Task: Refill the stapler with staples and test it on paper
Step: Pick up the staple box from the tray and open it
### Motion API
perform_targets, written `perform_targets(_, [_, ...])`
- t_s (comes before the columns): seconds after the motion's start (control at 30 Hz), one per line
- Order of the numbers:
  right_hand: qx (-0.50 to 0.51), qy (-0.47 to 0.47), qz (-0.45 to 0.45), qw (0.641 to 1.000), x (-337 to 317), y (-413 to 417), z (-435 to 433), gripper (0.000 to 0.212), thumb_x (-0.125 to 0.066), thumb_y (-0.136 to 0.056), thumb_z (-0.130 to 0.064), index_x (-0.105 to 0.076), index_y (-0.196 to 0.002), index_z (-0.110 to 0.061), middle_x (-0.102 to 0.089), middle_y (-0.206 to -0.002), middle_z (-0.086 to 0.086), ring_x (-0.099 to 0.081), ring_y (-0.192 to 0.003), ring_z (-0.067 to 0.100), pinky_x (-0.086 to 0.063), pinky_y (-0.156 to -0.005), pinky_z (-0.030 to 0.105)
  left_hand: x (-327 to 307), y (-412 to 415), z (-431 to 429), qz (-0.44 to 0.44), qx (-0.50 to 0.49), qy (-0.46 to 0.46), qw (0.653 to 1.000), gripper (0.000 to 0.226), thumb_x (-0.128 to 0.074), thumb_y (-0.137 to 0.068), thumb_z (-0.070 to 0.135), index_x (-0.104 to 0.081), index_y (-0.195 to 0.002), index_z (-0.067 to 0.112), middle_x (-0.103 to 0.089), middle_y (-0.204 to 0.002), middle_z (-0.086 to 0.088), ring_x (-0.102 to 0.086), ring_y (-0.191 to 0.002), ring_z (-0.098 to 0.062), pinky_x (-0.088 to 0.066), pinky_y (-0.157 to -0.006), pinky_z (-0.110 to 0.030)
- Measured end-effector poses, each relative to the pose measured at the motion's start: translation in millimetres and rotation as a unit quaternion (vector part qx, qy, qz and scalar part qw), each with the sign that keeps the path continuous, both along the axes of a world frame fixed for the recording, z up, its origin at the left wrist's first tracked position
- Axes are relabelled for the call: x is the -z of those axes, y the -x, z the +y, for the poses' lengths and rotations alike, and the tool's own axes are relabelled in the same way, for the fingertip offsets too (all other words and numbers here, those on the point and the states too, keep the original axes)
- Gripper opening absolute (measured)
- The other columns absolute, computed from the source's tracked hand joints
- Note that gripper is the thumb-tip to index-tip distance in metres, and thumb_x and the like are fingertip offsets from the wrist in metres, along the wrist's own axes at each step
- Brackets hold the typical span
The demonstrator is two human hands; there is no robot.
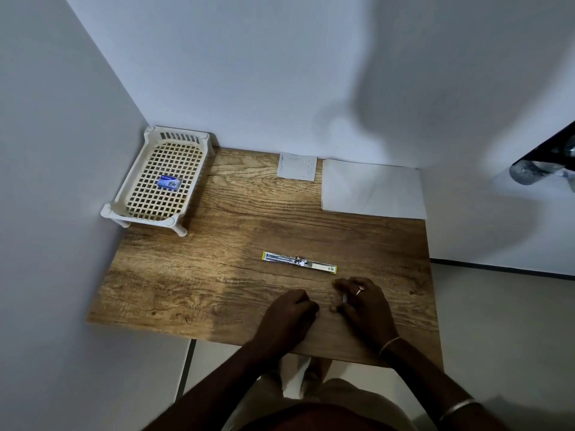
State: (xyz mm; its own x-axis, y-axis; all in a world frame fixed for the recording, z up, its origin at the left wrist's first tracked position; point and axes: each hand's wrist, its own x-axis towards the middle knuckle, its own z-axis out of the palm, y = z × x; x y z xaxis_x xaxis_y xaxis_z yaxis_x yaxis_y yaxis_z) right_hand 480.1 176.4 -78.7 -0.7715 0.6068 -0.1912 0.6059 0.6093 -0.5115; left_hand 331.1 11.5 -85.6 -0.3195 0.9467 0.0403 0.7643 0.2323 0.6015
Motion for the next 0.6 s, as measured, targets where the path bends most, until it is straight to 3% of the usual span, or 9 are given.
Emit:
perform_targets(0.1, [0.01, 0.015, 0.023, 1.0, -8, 1, 0, 0.051, -0.077, -0.084, -0.031, -0.062, -0.133, -0.027, -0.061, -0.132, 0.005, -0.056, -0.12, 0.022, -0.047, -0.096, 0.033, -3, 6, -1, -0.006, -0.007, -0.011, 1.0, 0.018, -0.066, -0.092, 0.029, -0.075, -0.102, 0.019, -0.065, -0.098, 0.002, -0.062, -0.09, -0.016, -0.051, -0.073, -0.031])
perform_targets(0.27, [-0.007, -0.024, 0.092, 0.995, -30, 22, 4, 0.034, -0.08, -0.083, -0.017, -0.073, -0.116, -0.017, -0.073, -0.113, 0.004, -0.068, -0.102, 0.023, -0.045, -0.086, 0.023, -14, 32, -5, -0.018, -0.042, -0.041, 0.998, 0.02, -0.067, -0.093, 0.027, -0.075, -0.109, 0.017, -0.069, -0.105, 0.001, -0.064, -0.096, -0.015, -0.047, -0.08, -0.024])
perform_targets(0.4, [-0.049, -0.039, 0.2, 0.978, -55, 74, 0, 0.028, -0.081, -0.081, -0.024, -0.076, -0.107, -0.016, -0.075, -0.105, 0.0, -0.069, -0.096, 0.013, -0.049, -0.086, 0.022, -31, 68, -14, -0.023, -0.082, -0.083, 0.993, 0.015, -0.069, -0.093, 0.019, -0.075, -0.107, 0.014, -0.071, -0.107, -0.001, -0.066, -0.097, -0.015, -0.046, -0.082, -0.021])
perform_targets(0.53, [-0.155, -0.075, 0.234, 0.957, -74, 147, -4, 0.026, -0.077, -0.087, -0.023, -0.075, -0.11, -0.012, -0.076, -0.106, 0.006, -0.07, -0.098, 0.022, -0.055, -0.085, 0.034, -48, 117, -28, 0.005, -0.141, -0.127, 0.982, 0.015, -0.071, -0.093, 0.016, -0.074, -0.108, 0.014, -0.072, -0.108, 0.001, -0.067, -0.097, -0.013, -0.051, -0.083, -0.024])
perform_targets(0.6, [-0.162, -0.047, 0.228, 0.959, -84, 188, -8, 0.028, -0.074, -0.089, -0.032, -0.075, -0.111, -0.014, -0.075, -0.108, 0.005, -0.069, -0.101, 0.023, -0.054, -0.087, 0.036, -58, 147, -35, 0.015, -0.178, -0.133, 0.975, 0.015, -0.072, -0.093, 0.02, -0.073, -0.108, 0.018, -0.073, -0.109, 0.004, -0.067, -0.099, -0.01, -0.049, -0.086, -0.019])
